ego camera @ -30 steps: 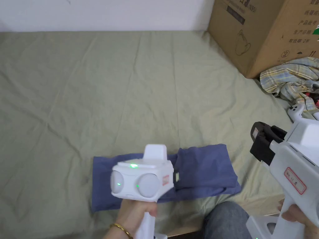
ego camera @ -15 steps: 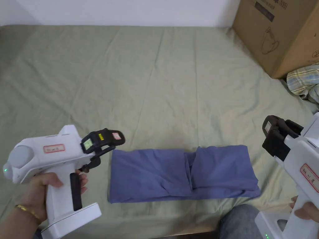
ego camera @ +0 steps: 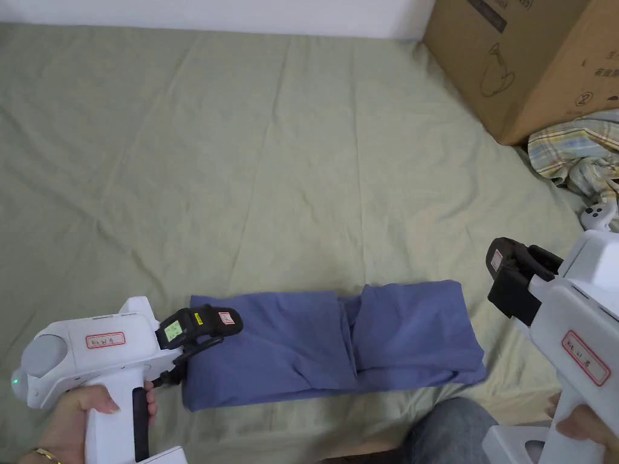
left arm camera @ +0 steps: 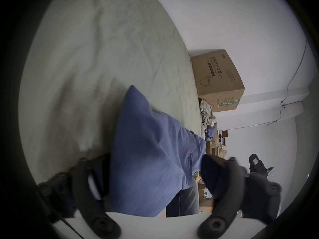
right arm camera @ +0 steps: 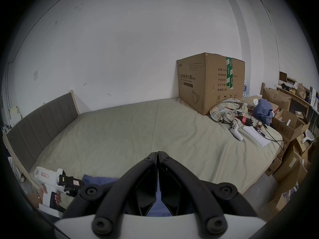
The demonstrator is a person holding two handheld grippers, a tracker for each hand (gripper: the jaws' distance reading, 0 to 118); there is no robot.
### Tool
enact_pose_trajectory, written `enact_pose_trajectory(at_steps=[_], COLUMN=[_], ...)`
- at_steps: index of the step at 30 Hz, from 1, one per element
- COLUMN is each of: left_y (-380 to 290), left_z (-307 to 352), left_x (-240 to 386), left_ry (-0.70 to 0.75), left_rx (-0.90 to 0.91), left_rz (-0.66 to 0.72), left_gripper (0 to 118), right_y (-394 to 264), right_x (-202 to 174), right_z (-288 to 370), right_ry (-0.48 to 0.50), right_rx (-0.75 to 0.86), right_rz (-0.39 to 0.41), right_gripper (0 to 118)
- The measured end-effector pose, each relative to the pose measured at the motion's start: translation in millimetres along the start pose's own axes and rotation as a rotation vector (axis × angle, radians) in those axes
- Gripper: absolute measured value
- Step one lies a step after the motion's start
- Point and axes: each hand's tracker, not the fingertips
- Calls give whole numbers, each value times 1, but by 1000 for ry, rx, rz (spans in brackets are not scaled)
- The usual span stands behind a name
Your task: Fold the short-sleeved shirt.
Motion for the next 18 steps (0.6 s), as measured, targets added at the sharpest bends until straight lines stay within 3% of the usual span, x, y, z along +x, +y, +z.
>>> enact_pose_trajectory(at_steps=[2, 4, 5, 8, 11, 15, 18], left_y=[2, 3, 4, 3, 2, 6, 17], left_z=[-8, -9, -12, -10, -1, 23, 58], left_x=[4, 6, 7, 21, 53, 70, 70], left_ry=[13, 156, 223, 233, 317, 329, 470], left_rx=[-8, -14, -12, -10, 0, 6, 37], left_rz=[-13, -51, -67, -13, -162, -148, -219], left_gripper=[77, 19, 11, 8, 7, 6, 6], right_y=[-1, 0, 0, -1, 1, 1, 2], right_x=[-3, -5, -5, -3, -21, -21, -21], right_z=[-1, -3, -4, -10, -7, -9, -9], right_ry=[-7, -5, -1, 7, 18, 34, 48], right_rx=[-7, -8, -11, -16, -21, -18, -9], right_rz=[19, 26, 30, 42, 51, 52, 50], right_gripper=[0, 0, 0, 0, 0, 0, 0])
